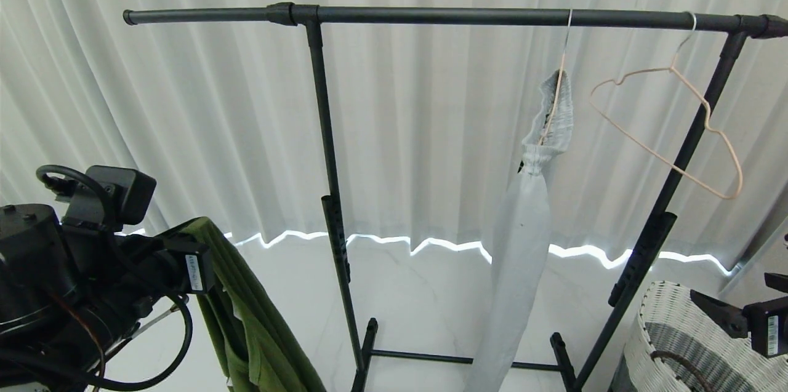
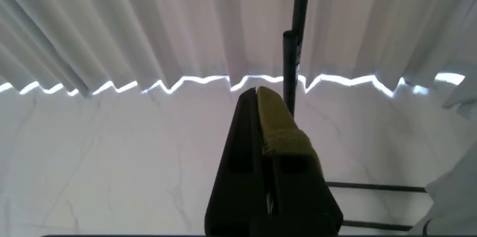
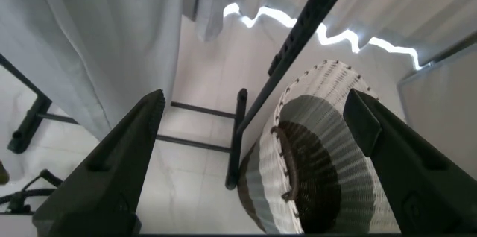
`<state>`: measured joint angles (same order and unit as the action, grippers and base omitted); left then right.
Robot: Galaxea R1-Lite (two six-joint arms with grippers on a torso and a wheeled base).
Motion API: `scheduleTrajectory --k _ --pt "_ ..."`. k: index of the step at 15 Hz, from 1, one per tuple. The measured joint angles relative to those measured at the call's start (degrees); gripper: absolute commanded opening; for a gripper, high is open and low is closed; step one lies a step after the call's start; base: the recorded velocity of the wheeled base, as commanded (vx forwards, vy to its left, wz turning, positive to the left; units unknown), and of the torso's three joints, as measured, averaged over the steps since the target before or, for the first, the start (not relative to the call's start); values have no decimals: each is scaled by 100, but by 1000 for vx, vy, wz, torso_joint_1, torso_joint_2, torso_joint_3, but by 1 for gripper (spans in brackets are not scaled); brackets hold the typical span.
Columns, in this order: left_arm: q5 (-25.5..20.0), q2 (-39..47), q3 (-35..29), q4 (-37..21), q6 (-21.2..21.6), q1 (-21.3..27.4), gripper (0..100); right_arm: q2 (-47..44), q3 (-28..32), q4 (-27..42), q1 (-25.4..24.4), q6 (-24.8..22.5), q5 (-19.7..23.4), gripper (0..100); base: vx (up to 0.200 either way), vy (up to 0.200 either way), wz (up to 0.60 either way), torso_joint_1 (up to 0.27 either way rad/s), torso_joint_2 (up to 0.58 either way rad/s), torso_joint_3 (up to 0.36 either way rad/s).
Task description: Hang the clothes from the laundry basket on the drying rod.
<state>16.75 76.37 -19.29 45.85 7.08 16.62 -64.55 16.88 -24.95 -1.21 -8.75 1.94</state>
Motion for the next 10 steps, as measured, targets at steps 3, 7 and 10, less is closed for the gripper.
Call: scheduleTrajectory --k 3,7,10 --pt "-2 -13 127 5 137 2 0 0 0 -4 0 6 -5 100 0 0 0 196 -484 -292" --pt "-197 -17 156 10 2 -5 0 2 0 -6 5 16 -2 100 0 0 0 215 -504 -298" --pt "-252 -59 208 7 -13 57 0 -9 0 -9 5 -11 -13 100 0 0 0 230 -523 -297"
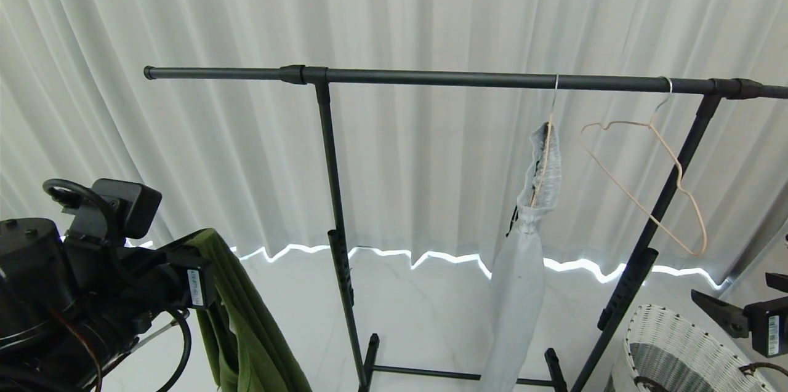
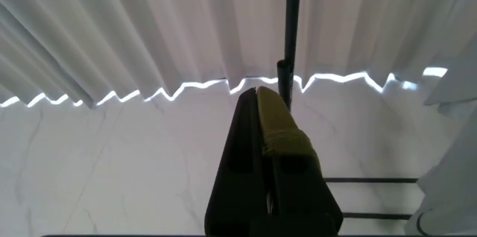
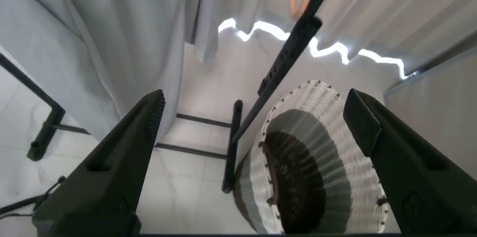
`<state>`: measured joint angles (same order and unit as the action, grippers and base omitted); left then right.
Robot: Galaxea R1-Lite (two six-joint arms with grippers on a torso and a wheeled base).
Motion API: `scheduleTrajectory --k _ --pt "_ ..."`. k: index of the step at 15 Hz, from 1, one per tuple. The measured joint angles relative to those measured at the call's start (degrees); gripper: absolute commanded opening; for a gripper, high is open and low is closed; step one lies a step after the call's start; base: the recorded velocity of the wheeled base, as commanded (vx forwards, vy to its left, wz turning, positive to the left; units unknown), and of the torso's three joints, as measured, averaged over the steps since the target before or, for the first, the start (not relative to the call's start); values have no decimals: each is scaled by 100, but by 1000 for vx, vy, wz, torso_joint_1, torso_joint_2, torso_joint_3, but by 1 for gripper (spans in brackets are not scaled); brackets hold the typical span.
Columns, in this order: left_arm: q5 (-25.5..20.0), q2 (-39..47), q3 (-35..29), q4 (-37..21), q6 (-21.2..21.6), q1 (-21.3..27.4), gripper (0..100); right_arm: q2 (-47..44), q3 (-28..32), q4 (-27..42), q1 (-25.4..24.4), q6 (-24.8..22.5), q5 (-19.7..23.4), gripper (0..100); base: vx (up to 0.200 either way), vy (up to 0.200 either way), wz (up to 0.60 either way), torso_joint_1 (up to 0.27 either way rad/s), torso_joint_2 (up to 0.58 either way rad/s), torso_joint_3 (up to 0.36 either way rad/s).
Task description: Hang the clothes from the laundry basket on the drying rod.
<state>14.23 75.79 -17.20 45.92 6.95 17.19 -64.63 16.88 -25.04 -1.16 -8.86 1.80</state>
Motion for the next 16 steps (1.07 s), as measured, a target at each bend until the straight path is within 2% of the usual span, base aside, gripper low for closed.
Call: scheduleTrajectory --k 4,11,16 --pt "-27 -84 30 24 -127 56 0 -52 28 -6 4 -224 2 100 0 0 0 87 -188 -112" --pt "-29 -263 32 66 -238 105 0 -72 48 -506 245 -183 0 100 0 0 0 0 0 0" --pt "-29 -294 23 66 -238 119 0 -68 37 -506 300 -219 11 100 0 -200 0 1 0 0"
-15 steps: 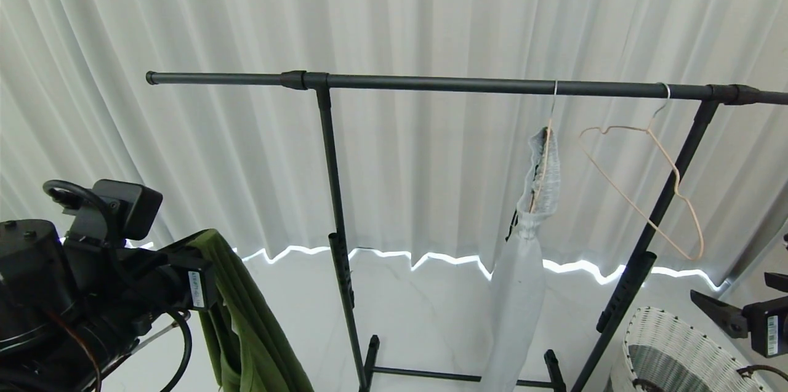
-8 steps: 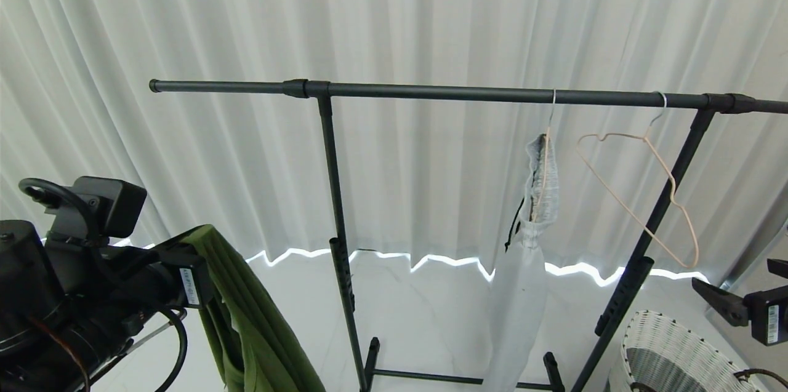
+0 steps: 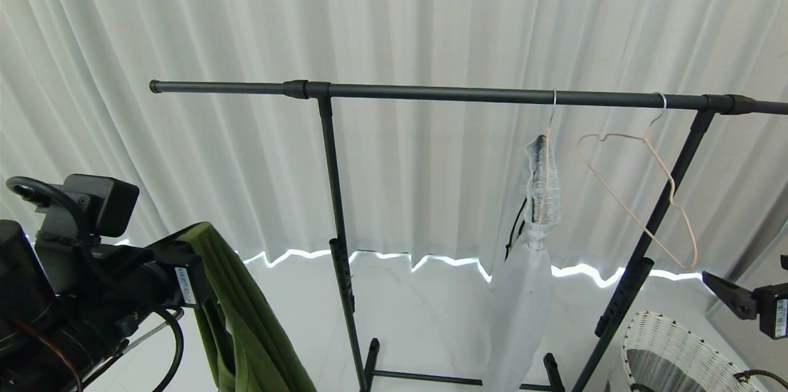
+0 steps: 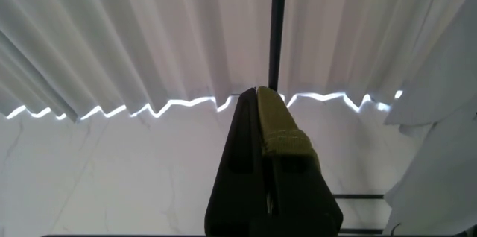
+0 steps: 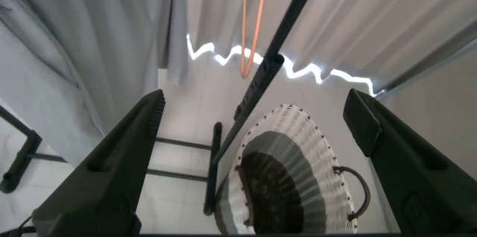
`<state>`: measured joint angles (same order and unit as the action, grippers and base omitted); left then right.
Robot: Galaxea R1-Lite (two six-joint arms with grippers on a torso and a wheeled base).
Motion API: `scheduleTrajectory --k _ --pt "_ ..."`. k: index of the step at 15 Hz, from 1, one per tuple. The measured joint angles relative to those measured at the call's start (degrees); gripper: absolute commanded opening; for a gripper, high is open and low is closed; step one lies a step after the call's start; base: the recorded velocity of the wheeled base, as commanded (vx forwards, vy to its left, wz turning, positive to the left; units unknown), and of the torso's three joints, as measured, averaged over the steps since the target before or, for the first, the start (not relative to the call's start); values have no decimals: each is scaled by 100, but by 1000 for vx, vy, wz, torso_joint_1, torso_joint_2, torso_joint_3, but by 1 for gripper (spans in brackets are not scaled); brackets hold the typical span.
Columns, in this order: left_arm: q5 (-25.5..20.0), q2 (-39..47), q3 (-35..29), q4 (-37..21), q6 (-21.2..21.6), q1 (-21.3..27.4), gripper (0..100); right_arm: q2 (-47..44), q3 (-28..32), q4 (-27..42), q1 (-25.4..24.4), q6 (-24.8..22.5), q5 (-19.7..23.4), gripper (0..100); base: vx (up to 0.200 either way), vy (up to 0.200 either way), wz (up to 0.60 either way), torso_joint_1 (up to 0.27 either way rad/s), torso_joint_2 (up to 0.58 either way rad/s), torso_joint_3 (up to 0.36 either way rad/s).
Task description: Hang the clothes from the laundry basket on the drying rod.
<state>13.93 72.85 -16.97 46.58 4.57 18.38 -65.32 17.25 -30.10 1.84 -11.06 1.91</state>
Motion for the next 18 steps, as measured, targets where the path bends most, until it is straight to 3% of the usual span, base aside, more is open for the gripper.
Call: scheduleTrajectory --k 11,18 --pt "-9 -44 41 -2 -1 7 0 7 -11 -6 -6 -62 18 100 0 -18 0 0 0 0" --pt "-4 -67 18 2 0 7 0 134 -39 -6 -30 -71 27 100 200 0 0 0 1 4"
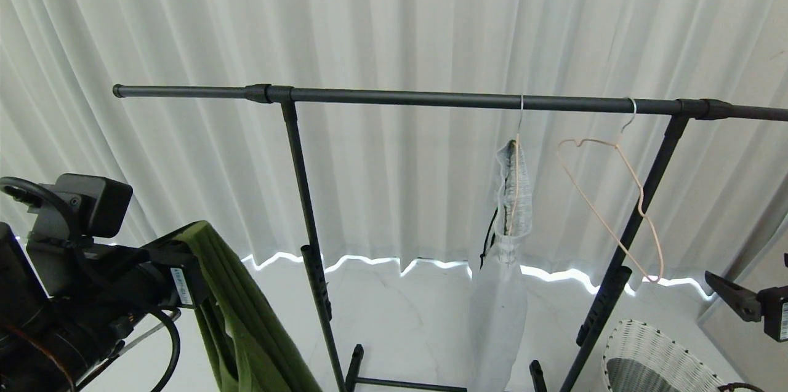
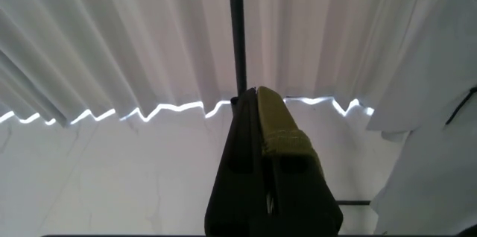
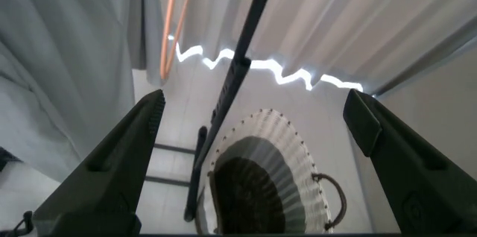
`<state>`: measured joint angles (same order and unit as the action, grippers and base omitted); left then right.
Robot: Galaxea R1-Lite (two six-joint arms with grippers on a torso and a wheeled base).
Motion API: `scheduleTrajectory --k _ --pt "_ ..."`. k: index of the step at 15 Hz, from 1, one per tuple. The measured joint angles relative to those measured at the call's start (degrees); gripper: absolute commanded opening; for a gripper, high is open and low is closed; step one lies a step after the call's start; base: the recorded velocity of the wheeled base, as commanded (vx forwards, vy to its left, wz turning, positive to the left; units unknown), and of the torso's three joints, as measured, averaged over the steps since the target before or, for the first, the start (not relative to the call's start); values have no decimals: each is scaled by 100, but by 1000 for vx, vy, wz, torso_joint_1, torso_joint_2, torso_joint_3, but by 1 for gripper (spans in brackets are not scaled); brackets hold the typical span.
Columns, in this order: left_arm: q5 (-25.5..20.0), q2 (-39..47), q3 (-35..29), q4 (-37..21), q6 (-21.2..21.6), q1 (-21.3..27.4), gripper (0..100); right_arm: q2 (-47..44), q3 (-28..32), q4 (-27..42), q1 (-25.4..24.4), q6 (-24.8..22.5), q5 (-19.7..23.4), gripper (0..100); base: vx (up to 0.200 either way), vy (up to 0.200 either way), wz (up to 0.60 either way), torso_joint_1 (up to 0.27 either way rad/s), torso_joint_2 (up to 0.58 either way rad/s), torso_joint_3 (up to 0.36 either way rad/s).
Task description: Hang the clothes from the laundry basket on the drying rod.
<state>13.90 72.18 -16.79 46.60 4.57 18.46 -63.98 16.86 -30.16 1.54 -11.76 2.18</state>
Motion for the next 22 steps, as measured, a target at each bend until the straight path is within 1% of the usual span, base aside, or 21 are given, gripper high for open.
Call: scheduleTrajectory --k 1,4,7,9,11,12,14,15,17,18,19,21,22 --pt "-2 0 0 -7 -1 0 0 9 0 2 2 0 0 100 200 0 0 7 2 2" --pt "0 4 17 -5 0 0 0 30 0 5 2 2 16 100 0 0 0 0 0 0" --pt "-2 15 12 -10 -1 0 0 163 39 20 -113 24 197 100 0 0 0 0 0 0" --pt "-2 12 0 2 -1 -2 0 221 171 39 -154 30 195 100 0 0 0 0 0 0" --pt "-2 17 -2 -5 0 -7 0 188 435 173 -165 35 183 100 0 0 0 0 0 0" --pt "0 15 -2 -2 0 -7 0 152 623 323 -167 35 183 100 0 0 0 0 0 0" --pt "-2 15 0 -2 -1 0 0 50 1048 1075 -239 50 183 100 0 0 0 0 0 0" --pt "-2 12 4 -5 0 -2 0 -9 1230 1332 -362 140 173 100 0 0 0 0 0 0" --pt "-2 11 9 -2 0 -7 0 -160 1630 2011 -753 545 137 100 0 0 0 0 0 0" --pt "-5 12 11 -2 2 0 0 -234 1762 2176 -881 681 104 100 0 0 0 0 0 0" --pt "-2 17 22 -7 5 0 0 -350 1938 2359 -1041 967 24 100 0 0 0 0 0 0" --pt "-9 15 26 -5 7 17 0 -733 2316 2545 -1378 1471 -272 100 0 0 0 0 0 0" --pt "-7 11 26 -2 10 37 0 -956 2498 2573 -1518 1625 -467 100 0 0 0 0 0 0"
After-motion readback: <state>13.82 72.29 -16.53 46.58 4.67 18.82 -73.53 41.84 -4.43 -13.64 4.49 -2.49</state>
